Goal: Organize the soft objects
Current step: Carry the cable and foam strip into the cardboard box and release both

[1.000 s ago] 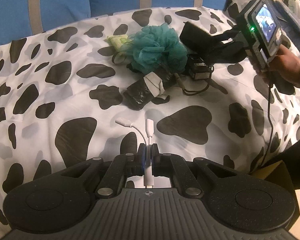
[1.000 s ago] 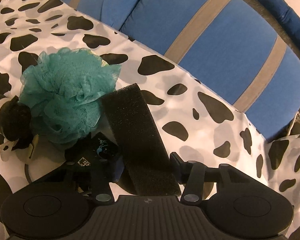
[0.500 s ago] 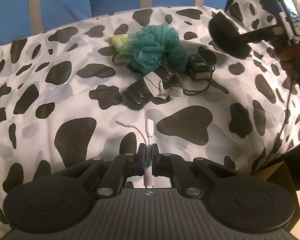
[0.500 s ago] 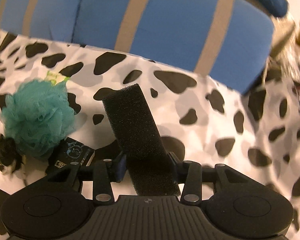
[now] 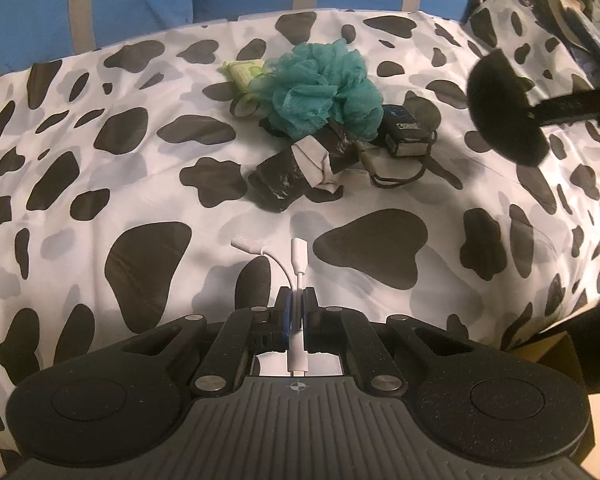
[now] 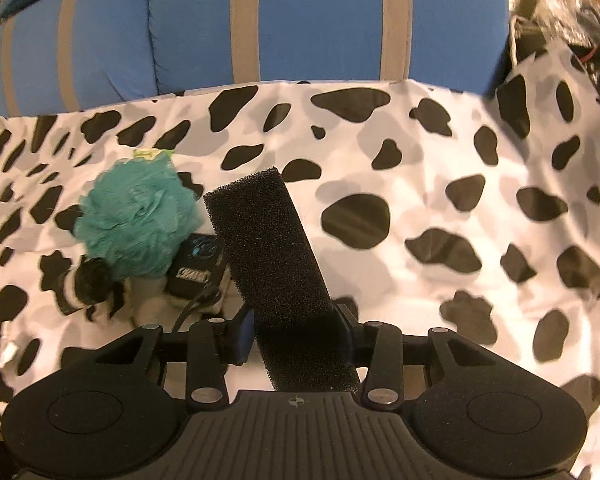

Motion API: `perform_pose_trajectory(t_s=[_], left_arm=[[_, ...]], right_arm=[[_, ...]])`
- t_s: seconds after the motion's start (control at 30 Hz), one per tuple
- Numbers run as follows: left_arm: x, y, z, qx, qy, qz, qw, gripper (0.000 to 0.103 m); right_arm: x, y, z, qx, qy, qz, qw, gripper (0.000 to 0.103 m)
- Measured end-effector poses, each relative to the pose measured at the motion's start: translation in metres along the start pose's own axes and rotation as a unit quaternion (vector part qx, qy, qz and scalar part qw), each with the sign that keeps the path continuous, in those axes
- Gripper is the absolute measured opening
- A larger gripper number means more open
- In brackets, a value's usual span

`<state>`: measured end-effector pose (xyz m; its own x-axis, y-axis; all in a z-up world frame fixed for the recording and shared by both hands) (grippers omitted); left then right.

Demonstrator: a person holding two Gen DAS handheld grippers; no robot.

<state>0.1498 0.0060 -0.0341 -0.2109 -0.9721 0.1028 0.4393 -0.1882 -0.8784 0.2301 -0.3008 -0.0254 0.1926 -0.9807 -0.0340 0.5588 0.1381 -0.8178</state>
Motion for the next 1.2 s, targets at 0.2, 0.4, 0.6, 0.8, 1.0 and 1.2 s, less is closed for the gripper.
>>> perform_pose_trajectory(t_s=[0.2, 0.4, 0.6, 0.8, 1.0, 1.2], left_arm=[[-0.002, -0.004, -0.003, 0.0, -0.021, -0.008, 0.9997, 0.006], [-0.003, -0.007, -0.011, -0.006, -0.048, -0.015, 0.9987, 0.006], [0.009, -0.019, -0.023, -0.001, -0.056, -0.02, 0.9982, 0.006], [0.02, -0.032, -0.039, 0.008, -0.058, -0.022, 0.9981, 0.006], [0.03, -0.048, -0.054, 0.026, -0.067, -0.021, 0.9972, 0.006], [0.043, -0.058, -0.071, 0.024, -0.063, -0.025, 0.9974, 0.006]], right_arm=[[-0.002, -0.017, -0.015, 0.002, 0.005, 0.027, 1.0, 0.044], [-0.004, -0.035, -0.027, 0.005, 0.007, 0.046, 0.999, 0.044], [-0.008, -0.052, -0.045, 0.001, 0.011, 0.063, 0.998, 0.044], [-0.015, -0.068, -0.065, -0.004, 0.009, 0.073, 0.997, 0.044], [-0.024, -0.084, -0.084, -0.007, 0.0, 0.077, 0.997, 0.044], [-0.034, -0.099, -0.105, -0.017, -0.006, 0.08, 0.997, 0.044]])
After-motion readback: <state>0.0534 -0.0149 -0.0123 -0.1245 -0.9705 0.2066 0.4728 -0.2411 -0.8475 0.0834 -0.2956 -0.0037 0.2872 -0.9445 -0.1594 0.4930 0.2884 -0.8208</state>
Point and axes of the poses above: each gripper's, at about its wrist camera, not at the fingertips, and y roughly the way its jaws point, x to its right, z to its top, the point moved 1 cm from there along y, roughly the way its jaws point, and after that the axes turned 8 degrees about -y, right-handed, at the moved point
